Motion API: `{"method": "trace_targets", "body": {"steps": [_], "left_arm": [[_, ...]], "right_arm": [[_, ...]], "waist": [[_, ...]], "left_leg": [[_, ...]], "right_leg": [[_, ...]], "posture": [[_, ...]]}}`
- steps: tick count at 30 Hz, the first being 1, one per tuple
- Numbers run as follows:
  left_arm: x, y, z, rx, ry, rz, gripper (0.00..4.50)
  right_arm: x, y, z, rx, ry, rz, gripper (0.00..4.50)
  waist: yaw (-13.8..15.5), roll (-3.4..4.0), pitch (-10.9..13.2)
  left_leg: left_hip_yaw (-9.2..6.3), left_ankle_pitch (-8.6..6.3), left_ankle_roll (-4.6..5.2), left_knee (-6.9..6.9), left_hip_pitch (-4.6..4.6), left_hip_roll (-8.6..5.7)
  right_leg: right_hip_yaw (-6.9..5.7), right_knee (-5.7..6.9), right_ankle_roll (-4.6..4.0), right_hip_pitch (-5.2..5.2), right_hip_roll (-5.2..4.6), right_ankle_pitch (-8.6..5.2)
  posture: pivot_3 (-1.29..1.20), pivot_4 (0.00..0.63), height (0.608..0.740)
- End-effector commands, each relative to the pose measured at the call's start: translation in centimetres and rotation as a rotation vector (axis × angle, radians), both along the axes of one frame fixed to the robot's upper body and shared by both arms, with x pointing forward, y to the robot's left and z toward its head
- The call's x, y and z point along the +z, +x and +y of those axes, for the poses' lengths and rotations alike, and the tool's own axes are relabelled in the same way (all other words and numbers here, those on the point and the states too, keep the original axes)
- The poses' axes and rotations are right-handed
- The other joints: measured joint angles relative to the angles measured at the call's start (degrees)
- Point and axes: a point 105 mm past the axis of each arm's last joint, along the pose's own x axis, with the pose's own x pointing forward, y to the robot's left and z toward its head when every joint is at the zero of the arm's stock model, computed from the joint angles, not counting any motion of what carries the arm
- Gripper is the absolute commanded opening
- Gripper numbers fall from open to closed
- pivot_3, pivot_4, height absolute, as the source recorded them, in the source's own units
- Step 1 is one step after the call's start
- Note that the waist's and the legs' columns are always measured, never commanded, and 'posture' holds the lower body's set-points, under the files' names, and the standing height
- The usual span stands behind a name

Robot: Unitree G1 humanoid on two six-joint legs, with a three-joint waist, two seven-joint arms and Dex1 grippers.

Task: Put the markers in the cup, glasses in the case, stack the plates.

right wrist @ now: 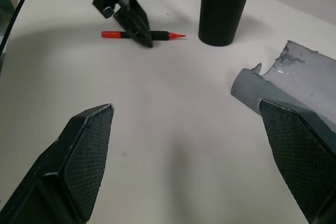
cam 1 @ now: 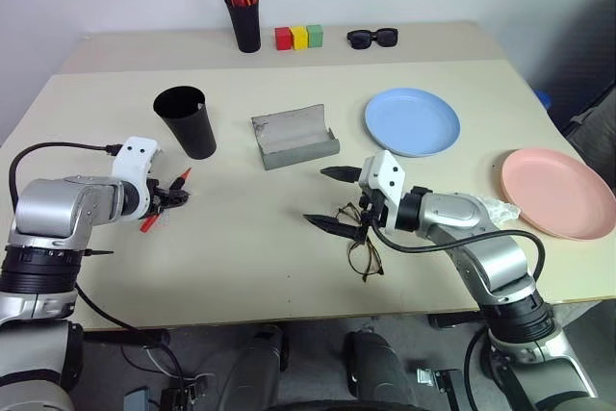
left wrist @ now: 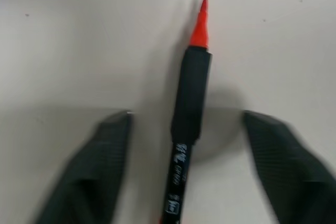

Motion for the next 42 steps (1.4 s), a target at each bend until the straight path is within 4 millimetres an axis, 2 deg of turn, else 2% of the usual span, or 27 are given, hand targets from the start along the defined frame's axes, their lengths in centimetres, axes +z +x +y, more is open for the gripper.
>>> {"method": "trace_targets", "body": {"steps": [1, 3, 4, 9, 14, 16, 18, 21, 25, 28, 31, 37, 42], "left_arm": [[-0.6, -0.2, 0.5, 0.006, 0.02, 0.02, 1.24], [-0.3, -0.3, 0.3, -0.013, 0.011, -0.006, 0.24], [0.1, -0.2, 0.1, -0.026, 0.005, -0.034, 0.09], [3.1, -0.3, -2.1, -0.21, -0.042, -0.273, 0.09], [6.3, -3.2, -8.0, -0.53, -0.132, -0.451, 0.09], [7.9, -3.2, -9.4, -0.58, -0.123, -0.587, 0.09], [10.1, -2.0, -9.9, -0.519, -0.143, -0.753, 0.09], [14.5, 0.5, -9.1, -0.313, -0.189, -1.031, 0.09], [17.5, 1.9, -7.4, -0.111, -0.187, -1.237, 0.09], [17.9, 3.1, -6.4, 0.024, -0.095, -1.319, 0.09], [17.2, 4.2, -5.7, 0.108, -0.051, -1.341, 0.09], [15.6, 5.5, -3.7, 0.225, 0.008, -1.345, 0.09], [14.1, 6.2, -3.2, 0.253, -0.009, -1.315, 0.09]], "right_arm": [[1.1, -0.6, 0.2, 0.022, 0.002, -0.048, 4.5], [1.1, -0.7, 0.2, 0.025, 0.0, -0.048, 4.5], [1.1, -0.7, 0.2, 0.026, -0.001, -0.049, 4.5], [1.2, -0.6, 0.1, 0.027, -0.004, -0.051, 4.5], [1.3, -0.4, 0.4, 0.047, -0.009, -0.056, 4.5], [1.6, -0.2, 0.7, 0.048, -0.005, -0.068, 4.5], [2.0, 0.3, 0.9, 0.04, 0.007, -0.085, 4.5], [2.8, 0.9, 1.3, 0.016, 0.04, -0.109, 4.5], [4.2, 2.0, 1.9, -0.044, 0.117, -0.165, 4.5], [6.5, 3.4, 3.0, -0.144, 0.237, -0.237, 4.5], [7.6, 3.9, 4.2, -0.181, 0.3, -0.259, 4.5], [7.6, 3.6, 6.1, -0.174, 0.323, -0.256, 4.5], [7.1, 3.1, 6.4, -0.162, 0.326, -0.236, 4.5]], "waist": [[-0.03, 0.0, 0.0], [-0.04, 0.0, 0.0], [-0.05, 0.0, 0.0], [0.02, 0.0, 0.0], [0.11, -0.02, 0.01], [0.06, -0.01, 0.01], [0.2, -0.01, 0.01], [0.32, -0.07, 0.02], [-0.12, -0.09, 0.02], [-0.36, -0.08, 0.02], [-0.09, -0.09, 0.02], [0.1, -0.1, 0.01], [-0.16, -0.1, 0.01]], "left_leg": [[0.0, 0.0, 0.0, 0.0, 0.0, 0.0], [0.0, 0.0, 0.0, 0.0, 0.0, 0.0], [0.0, 0.0, 0.0, 0.0, 0.0, 0.0], [-0.05, 0.0, 0.0, -0.03, -0.04, 0.08], [-0.09, -0.01, -0.01, -0.01, -0.1, 0.08], [-0.07, -0.02, -0.01, -0.02, -0.1, 0.09], [-0.07, -0.01, 0.0, -0.02, -0.08, 0.1], [-0.02, 0.01, 0.02, 0.07, -0.1, 0.04], [0.04, 0.02, 0.03, 0.08, -0.08, -0.05], [0.08, 0.02, 0.03, 0.01, -0.04, -0.06], [0.06, 0.07, -0.05, 0.02, -0.04, -0.07], [0.01, 0.08, -0.04, 0.08, -0.05, -0.15], [0.01, 0.08, -0.04, 0.07, -0.05, -0.14]], "right_leg": [[0.0, 0.0, 0.0, 0.0, 0.0, 0.0], [0.0, 0.0, 0.0, 0.0, 0.0, 0.0], [0.0, 0.0, 0.0, -0.01, -0.01, 0.0], [0.01, -0.02, -0.07, -0.06, -0.08, -0.03], [0.02, -0.16, -0.17, -0.02, -0.15, -0.08], [0.05, -0.21, -0.18, -0.03, -0.15, -0.09], [0.05, -0.2, -0.2, -0.03, -0.13, -0.09], [0.01, -0.2, -0.18, 0.02, -0.07, -0.04], [0.01, -0.19, 0.01, 0.03, -0.06, 0.06], [0.02, -0.13, 0.01, 0.01, -0.03, 0.07], [0.01, -0.03, 0.0, -0.03, 0.03, 0.07], [0.01, -0.03, 0.08, 0.02, 0.02, 0.12], [0.01, 0.0, 0.08, -0.01, 0.03, 0.12]], "posture": [[0.0, 0.15, 0.74], [0.0, 0.15, 0.74], [0.0, 0.15, 0.74], [0.0, 0.15, 0.74], [0.0, 0.15, 0.74], [0.0, 0.15, 0.74], [0.0, 0.15, 0.74], [0.0, 0.15, 0.74], [0.0, 0.15, 0.74], [0.0, 0.15, 0.74], [0.0, 0.15, 0.74], [0.0, 0.15, 0.74], [0.0, 0.15, 0.74]]}}
